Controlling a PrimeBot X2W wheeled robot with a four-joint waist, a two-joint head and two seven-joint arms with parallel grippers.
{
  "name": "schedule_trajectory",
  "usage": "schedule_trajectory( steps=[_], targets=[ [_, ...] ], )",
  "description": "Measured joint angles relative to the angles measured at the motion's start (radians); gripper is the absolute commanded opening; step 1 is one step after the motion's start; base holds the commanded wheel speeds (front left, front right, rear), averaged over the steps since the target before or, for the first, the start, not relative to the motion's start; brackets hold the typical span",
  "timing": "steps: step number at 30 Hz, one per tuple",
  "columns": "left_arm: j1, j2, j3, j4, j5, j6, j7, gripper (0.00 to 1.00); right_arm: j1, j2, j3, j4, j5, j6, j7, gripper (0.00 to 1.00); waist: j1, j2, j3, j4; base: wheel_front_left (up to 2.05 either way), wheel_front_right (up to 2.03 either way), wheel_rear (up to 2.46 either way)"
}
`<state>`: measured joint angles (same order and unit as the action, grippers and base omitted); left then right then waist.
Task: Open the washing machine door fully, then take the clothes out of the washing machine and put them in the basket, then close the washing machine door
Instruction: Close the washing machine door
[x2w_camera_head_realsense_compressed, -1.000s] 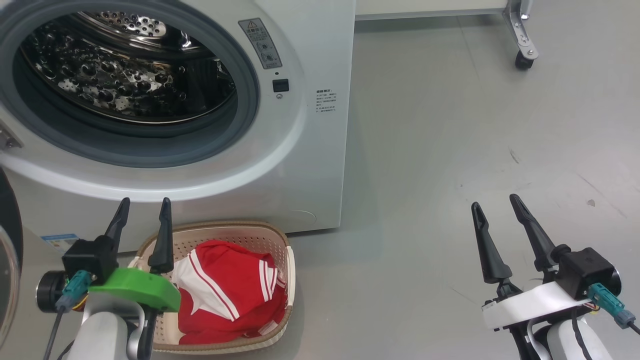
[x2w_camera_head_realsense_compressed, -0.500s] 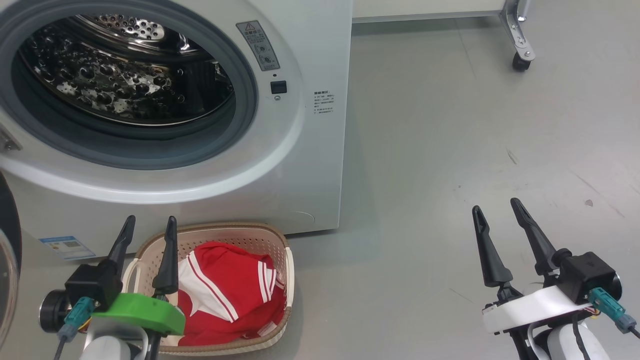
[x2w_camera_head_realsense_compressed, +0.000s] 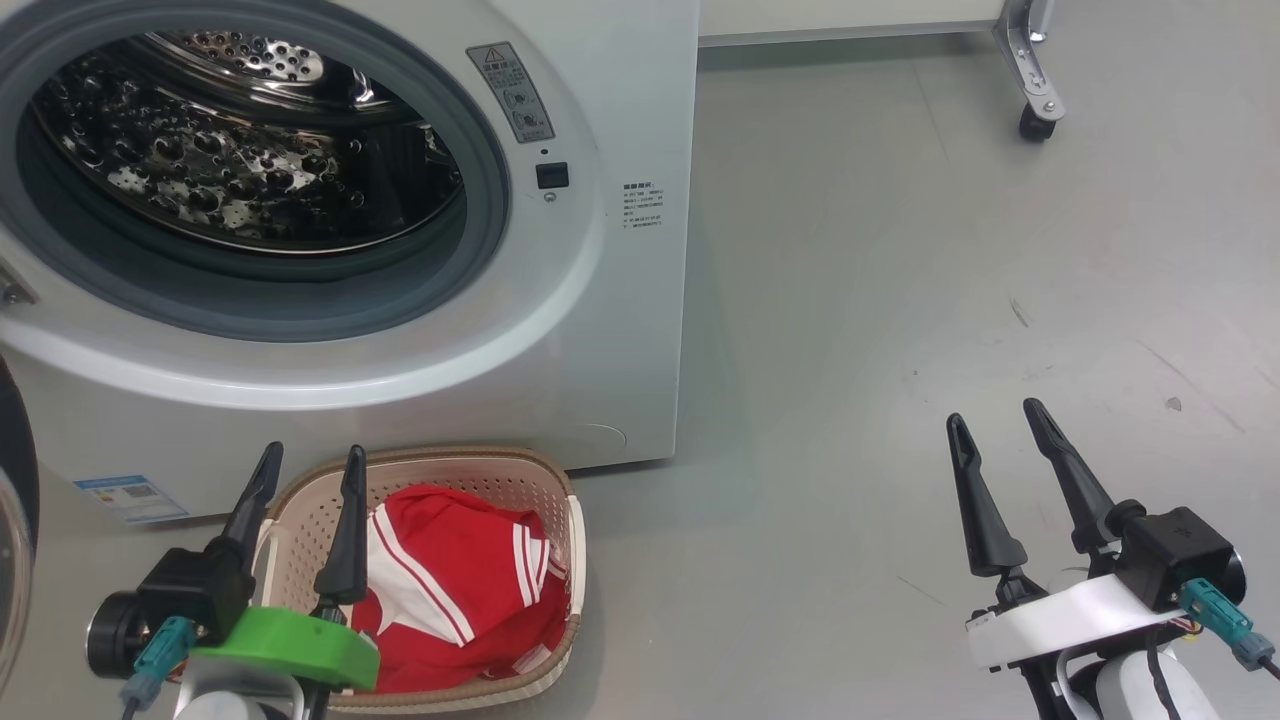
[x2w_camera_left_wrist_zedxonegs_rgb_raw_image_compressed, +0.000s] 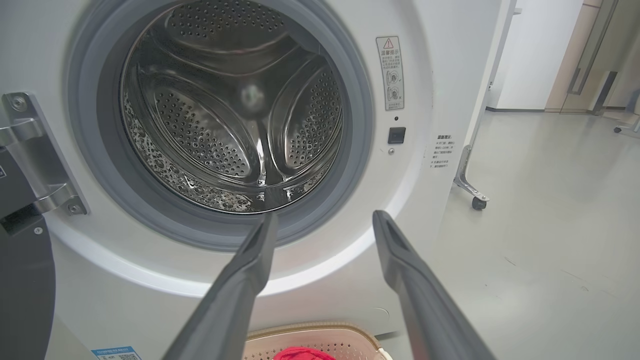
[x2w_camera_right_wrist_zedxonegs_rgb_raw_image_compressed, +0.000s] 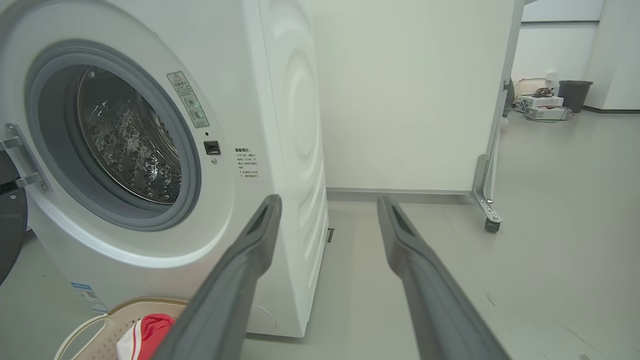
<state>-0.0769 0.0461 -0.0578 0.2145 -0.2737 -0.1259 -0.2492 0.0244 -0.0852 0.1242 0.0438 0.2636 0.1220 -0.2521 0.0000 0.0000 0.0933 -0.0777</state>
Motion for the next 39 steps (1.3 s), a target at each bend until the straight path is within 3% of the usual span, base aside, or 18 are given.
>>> schedule_trajectory(
  steps=[39],
  targets=[
    [0.057,-0.001,-0.007,-0.058,0.012,-0.002,0.0,1.0,0.006,0.0,0.01,0.0,0.0,0.0,0.0,1.0,0.0,0.0,-0.017,-0.003,0.0,0.0,0.0]
  ],
)
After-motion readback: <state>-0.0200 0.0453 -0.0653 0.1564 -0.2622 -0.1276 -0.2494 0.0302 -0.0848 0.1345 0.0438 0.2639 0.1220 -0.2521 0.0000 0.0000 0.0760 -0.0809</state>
